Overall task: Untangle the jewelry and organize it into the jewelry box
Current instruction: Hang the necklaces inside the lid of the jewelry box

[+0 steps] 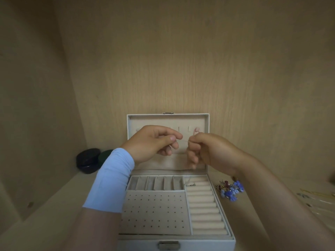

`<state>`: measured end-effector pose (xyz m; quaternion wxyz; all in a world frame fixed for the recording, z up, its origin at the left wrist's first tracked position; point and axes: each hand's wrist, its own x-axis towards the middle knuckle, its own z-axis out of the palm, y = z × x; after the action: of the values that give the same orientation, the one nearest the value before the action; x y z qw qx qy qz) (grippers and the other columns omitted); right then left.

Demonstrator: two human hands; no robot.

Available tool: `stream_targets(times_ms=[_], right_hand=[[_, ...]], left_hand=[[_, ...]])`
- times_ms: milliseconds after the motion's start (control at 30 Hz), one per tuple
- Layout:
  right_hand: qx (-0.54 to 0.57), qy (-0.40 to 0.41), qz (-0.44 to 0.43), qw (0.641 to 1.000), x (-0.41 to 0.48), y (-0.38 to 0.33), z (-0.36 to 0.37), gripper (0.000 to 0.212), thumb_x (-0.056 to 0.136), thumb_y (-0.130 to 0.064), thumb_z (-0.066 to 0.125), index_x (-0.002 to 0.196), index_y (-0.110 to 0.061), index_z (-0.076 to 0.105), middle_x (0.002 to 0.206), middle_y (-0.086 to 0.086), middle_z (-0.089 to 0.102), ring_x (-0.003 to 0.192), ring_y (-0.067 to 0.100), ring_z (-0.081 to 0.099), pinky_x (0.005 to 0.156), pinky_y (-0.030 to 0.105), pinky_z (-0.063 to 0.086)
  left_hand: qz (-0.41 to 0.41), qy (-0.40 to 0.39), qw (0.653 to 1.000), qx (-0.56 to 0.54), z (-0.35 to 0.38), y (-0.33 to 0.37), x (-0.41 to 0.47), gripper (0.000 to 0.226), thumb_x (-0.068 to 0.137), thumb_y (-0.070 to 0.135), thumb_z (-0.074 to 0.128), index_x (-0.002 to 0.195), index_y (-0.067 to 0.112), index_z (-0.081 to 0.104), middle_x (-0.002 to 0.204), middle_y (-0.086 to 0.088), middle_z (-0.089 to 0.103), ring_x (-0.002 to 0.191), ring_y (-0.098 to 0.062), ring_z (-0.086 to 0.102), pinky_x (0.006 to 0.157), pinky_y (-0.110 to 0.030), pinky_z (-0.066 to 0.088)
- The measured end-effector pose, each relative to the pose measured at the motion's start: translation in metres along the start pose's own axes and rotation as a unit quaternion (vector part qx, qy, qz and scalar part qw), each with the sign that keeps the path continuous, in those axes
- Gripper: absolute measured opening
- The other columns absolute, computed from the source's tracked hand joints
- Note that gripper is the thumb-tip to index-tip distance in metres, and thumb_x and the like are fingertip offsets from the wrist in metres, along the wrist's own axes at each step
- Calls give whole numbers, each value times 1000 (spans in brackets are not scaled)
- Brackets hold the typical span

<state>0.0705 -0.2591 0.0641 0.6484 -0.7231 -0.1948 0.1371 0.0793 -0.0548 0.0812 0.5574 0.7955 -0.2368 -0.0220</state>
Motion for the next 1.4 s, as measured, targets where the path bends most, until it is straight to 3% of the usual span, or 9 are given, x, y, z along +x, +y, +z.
stream_targets(times_ms=[167,433,567,767,867,967,1033,1133,1400], right_hand=[[24,-64,-6,998,-11,5,-25,34,86,-34,52,63,-13,65,53,8,55,53,24,57,68,34,51],[111,-102,-96,984,-15,8,-51,31,75,-37,78,87,-8,73,68,9,62,67,29,62,95,55,37],[183,-130,-103,969,-13,2,-48,24,79,-30,75,88,-8,68,65,7,58,59,25,58,81,49,52],[56,-43,-73,995,-12,-6,-30,19,97,-21,51,88,-13,66,64,5,49,52,19,46,56,34,47],[-21,-22,-59,998,-10,-11,-18,24,103,-19,45,93,-12,65,65,6,48,51,19,44,50,31,38],[-23,-30,-49,998,-10,-15,-9,24,104,-23,45,99,-8,64,65,7,54,49,19,47,43,28,39],[-13,-47,-30,998,-11,-17,-9,27,105,-22,44,100,-5,64,68,10,58,49,19,50,41,26,41],[-19,-54,-7,998,-13,-20,-10,29,105,-19,44,98,-4,67,75,13,61,51,20,53,41,26,43],[-17,-71,55,996,-21,-26,-16,36,105,-22,39,102,-4,70,83,13,71,54,21,60,45,27,49]], left_hand=[[-29,91,986,140,-12,-16,4,18,97,7,56,95,13,73,77,1,74,63,-13,61,73,-27,56],[-162,-37,947,274,-12,-20,1,19,96,14,55,89,15,73,80,4,76,60,-9,64,59,-18,48],[-202,-62,929,304,-7,-17,3,18,95,17,56,90,15,74,80,3,76,60,-11,63,71,-25,55],[-143,-49,903,403,5,-4,6,17,92,27,60,101,28,75,106,13,71,102,-10,63,99,-29,46],[-17,60,976,209,21,16,7,23,99,16,50,112,21,69,104,5,71,94,-5,65,95,-25,48],[-2,36,998,-52,40,29,4,27,103,22,43,117,12,64,88,-10,66,86,-15,68,85,-30,57],[-22,-4,999,-35,43,28,2,29,103,29,43,110,13,67,78,-9,62,73,-17,64,69,-28,55],[-37,-7,996,76,36,27,2,38,99,43,46,71,24,62,70,-2,58,51,-8,47,49,-18,36],[-43,-7,989,143,5,25,-8,29,91,39,62,68,23,70,47,15,43,50,-9,36,50,-21,32]])
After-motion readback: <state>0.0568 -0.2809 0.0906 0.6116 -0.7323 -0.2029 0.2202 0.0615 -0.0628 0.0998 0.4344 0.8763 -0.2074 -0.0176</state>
